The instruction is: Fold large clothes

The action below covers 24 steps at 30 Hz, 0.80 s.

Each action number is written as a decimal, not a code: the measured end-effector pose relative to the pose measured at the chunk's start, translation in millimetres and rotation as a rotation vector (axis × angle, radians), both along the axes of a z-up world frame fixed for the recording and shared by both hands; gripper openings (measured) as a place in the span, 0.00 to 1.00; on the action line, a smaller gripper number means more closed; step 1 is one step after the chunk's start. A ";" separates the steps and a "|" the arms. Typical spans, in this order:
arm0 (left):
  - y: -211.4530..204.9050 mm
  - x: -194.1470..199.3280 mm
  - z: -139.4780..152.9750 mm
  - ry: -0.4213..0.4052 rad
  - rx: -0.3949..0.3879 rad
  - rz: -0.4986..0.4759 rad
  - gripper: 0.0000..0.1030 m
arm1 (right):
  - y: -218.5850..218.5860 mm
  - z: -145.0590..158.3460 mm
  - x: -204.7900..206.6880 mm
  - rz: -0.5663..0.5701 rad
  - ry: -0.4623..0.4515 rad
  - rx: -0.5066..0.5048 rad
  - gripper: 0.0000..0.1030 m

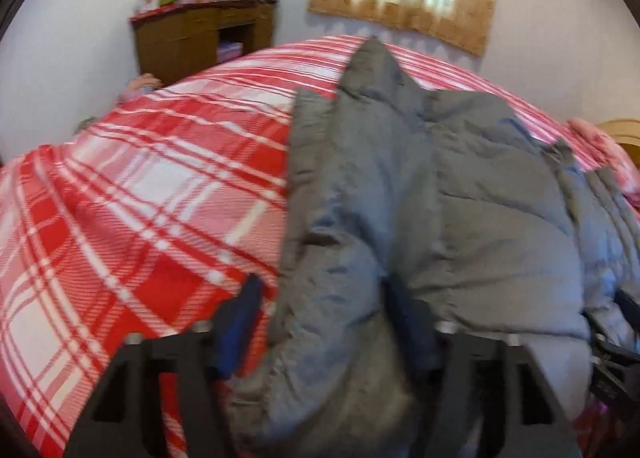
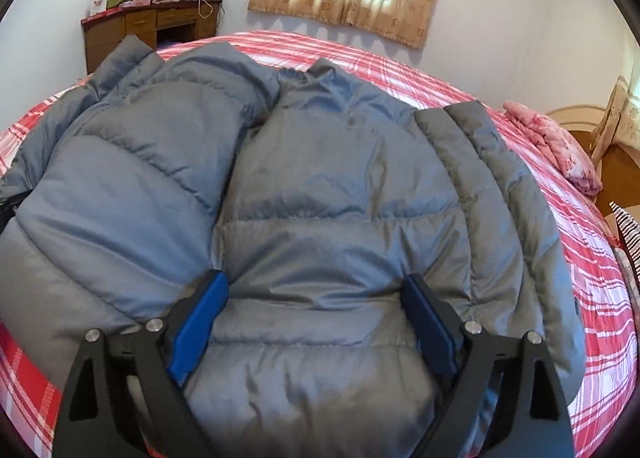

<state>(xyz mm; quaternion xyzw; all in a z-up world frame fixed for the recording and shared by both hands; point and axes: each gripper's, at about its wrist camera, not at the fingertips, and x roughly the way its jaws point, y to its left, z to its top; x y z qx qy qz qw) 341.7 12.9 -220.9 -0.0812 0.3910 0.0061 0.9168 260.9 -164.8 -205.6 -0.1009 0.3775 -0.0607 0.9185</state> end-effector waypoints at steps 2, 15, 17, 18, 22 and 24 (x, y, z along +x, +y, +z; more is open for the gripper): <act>1.5 0.4 0.6 -0.004 -0.022 -0.012 0.42 | 0.5 0.7 -3.1 -0.002 -0.006 -0.009 0.88; 38.1 -23.9 23.2 -0.045 -0.170 -0.041 0.05 | 17.0 4.9 -21.2 0.002 -0.016 -0.032 0.84; 45.3 -35.3 29.8 -0.059 -0.172 -0.031 0.05 | 26.0 4.7 -23.0 0.017 -0.017 -0.029 0.84; 49.9 -39.7 32.8 -0.067 -0.170 -0.025 0.05 | 29.5 4.7 -22.3 0.027 -0.017 -0.028 0.84; 69.7 -54.8 39.9 -0.076 -0.157 0.004 0.05 | 48.7 5.9 -24.3 0.081 -0.009 -0.003 0.84; 80.5 -62.2 42.0 -0.075 -0.144 0.023 0.05 | 55.7 7.7 -27.1 0.111 0.002 0.014 0.84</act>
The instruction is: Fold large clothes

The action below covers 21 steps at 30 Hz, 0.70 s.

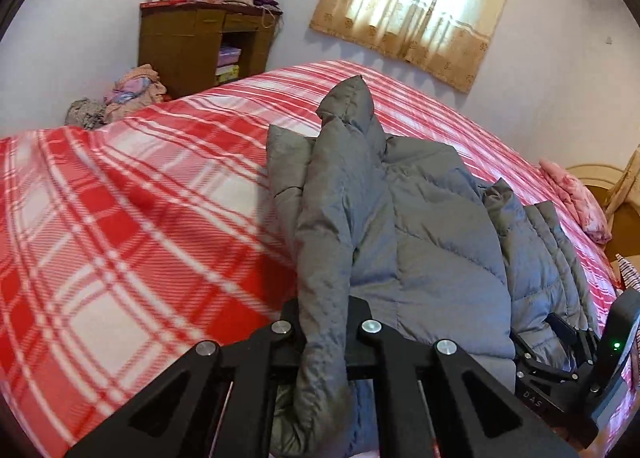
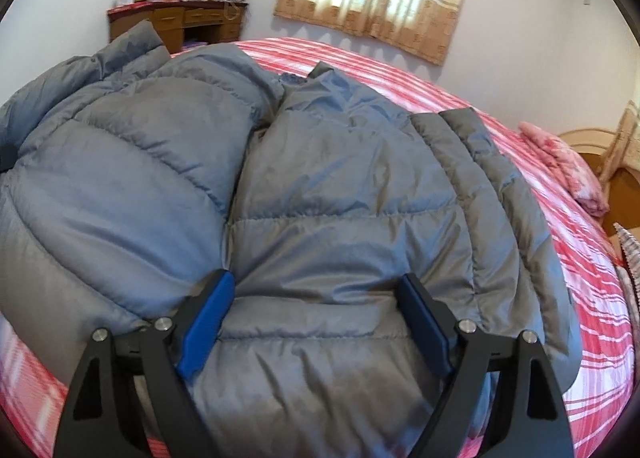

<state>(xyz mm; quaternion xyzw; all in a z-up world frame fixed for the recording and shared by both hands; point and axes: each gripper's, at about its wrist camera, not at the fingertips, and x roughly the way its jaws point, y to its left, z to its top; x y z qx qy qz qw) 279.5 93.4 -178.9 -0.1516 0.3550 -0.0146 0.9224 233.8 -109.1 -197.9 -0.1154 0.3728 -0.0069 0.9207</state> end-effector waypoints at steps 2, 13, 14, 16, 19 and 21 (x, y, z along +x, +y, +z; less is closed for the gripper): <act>9.0 -7.1 4.1 -0.002 0.004 0.018 0.05 | 4.2 4.3 -5.0 0.057 0.018 0.034 0.84; -40.2 -37.8 105.2 -0.171 0.204 -0.027 0.04 | -127.2 72.4 -30.6 -0.107 -0.169 0.139 0.88; -57.7 -38.8 116.6 -0.199 0.226 -0.051 0.04 | -150.2 72.2 -27.8 -0.157 -0.171 0.129 0.88; -95.8 -40.2 135.3 -0.245 0.279 -0.102 0.04 | -196.3 70.2 -23.1 -0.259 -0.164 0.124 0.88; -168.8 -38.4 153.9 -0.310 0.371 -0.204 0.04 | -253.4 61.3 -25.9 -0.370 -0.147 0.125 0.88; -220.4 -34.3 153.7 -0.341 0.437 -0.276 0.04 | -285.4 57.8 -33.1 -0.426 -0.146 0.141 0.88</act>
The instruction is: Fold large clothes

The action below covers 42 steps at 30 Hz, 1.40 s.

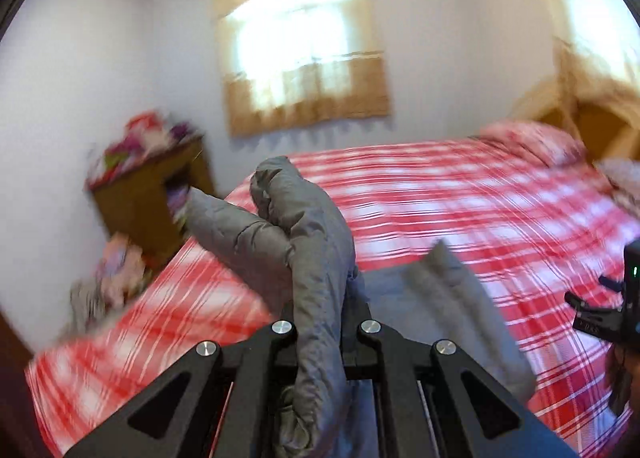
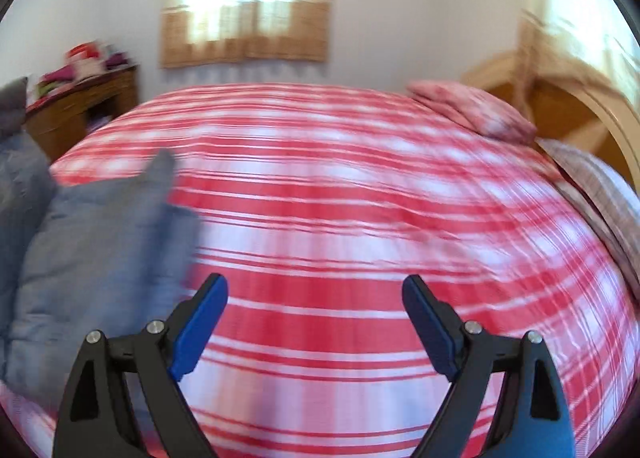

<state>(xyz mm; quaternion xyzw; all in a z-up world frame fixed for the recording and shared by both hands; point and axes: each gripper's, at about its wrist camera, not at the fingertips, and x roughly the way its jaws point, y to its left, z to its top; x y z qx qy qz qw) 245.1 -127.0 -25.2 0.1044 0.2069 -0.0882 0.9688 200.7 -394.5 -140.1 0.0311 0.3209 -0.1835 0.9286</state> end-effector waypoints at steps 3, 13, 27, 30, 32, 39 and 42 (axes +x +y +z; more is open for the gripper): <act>-83.5 2.6 -25.5 -0.015 0.129 -0.099 0.04 | -36.5 -9.2 -15.3 -0.062 -0.001 0.038 0.88; -226.8 -12.1 -149.8 -0.011 0.527 -0.294 0.08 | -65.0 -36.6 -39.9 -0.093 0.004 0.113 0.88; -148.0 -59.5 -36.6 -0.220 0.374 -0.217 0.94 | -57.5 11.4 -15.8 -0.044 -0.002 0.091 0.80; -85.5 2.5 -32.3 -0.084 0.322 0.014 0.94 | -32.9 44.1 7.6 0.041 -0.008 0.113 0.66; -44.4 39.3 -35.3 0.008 0.292 0.167 0.94 | -7.0 65.9 30.7 0.088 -0.005 0.101 0.54; 37.1 126.7 -52.4 0.155 0.139 0.506 0.94 | 104.6 109.4 135.2 0.177 0.058 0.046 0.52; 36.9 132.6 -57.3 0.175 0.089 0.503 0.94 | 136.2 102.8 165.2 0.201 0.062 0.066 0.40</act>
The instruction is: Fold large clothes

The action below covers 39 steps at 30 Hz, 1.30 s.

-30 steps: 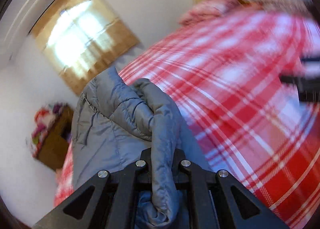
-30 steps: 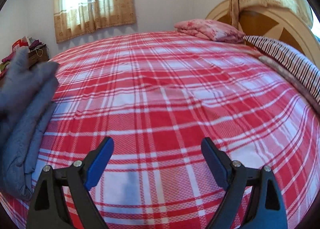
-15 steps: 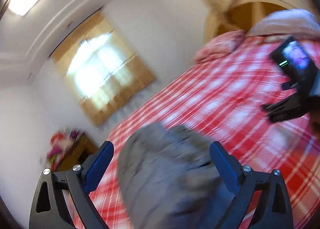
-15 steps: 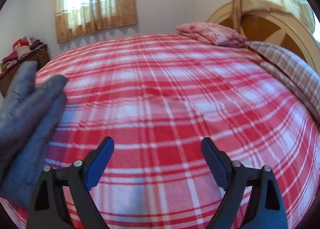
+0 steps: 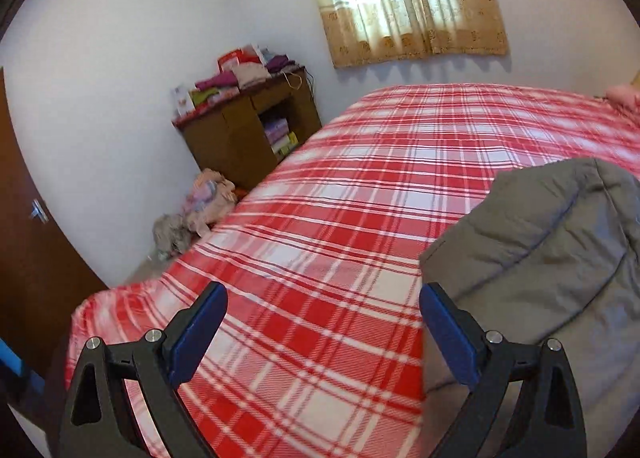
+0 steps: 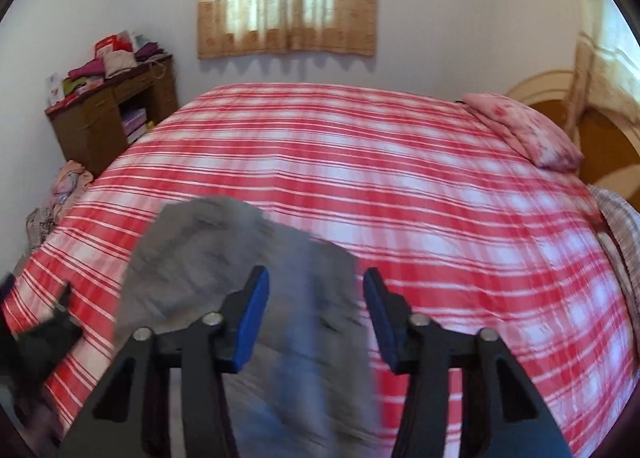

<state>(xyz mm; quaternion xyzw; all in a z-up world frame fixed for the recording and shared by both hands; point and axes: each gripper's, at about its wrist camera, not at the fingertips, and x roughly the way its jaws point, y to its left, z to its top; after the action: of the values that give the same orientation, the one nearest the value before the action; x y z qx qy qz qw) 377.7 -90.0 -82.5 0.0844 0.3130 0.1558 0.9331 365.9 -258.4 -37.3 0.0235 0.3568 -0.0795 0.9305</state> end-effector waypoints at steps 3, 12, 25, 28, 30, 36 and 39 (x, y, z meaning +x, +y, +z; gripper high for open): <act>-12.7 -1.0 -1.4 -0.023 -0.062 -0.039 0.94 | 7.2 -29.5 11.8 -0.018 -0.007 0.010 0.33; -88.8 20.5 -40.5 0.000 0.013 -0.228 0.94 | -45.4 -108.0 -6.9 -0.116 0.033 0.024 0.26; -105.1 37.0 -84.1 0.013 0.017 -0.227 0.95 | -56.1 -133.5 -10.1 -0.095 -0.009 0.096 0.29; -103.0 37.6 -88.0 0.019 0.002 -0.227 0.95 | -58.3 -136.5 -10.0 -0.099 -0.010 0.110 0.30; -104.3 36.3 -89.2 0.021 0.000 -0.227 0.96 | -59.4 -138.5 -9.4 -0.099 -0.010 0.113 0.30; -102.5 39.3 -93.8 0.035 -0.016 -0.227 0.96 | -61.0 -143.2 -8.2 -0.099 -0.006 0.130 0.30; -102.9 39.5 -95.5 0.039 -0.021 -0.228 0.96 | -61.9 -144.7 -7.2 -0.098 -0.003 0.135 0.30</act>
<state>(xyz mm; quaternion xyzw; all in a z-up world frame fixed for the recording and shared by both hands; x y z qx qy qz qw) 417.2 -192.9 -178.0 0.1130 0.3210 0.0436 0.9393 358.6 -320.3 -182.0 0.1036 0.3581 -0.1009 0.9224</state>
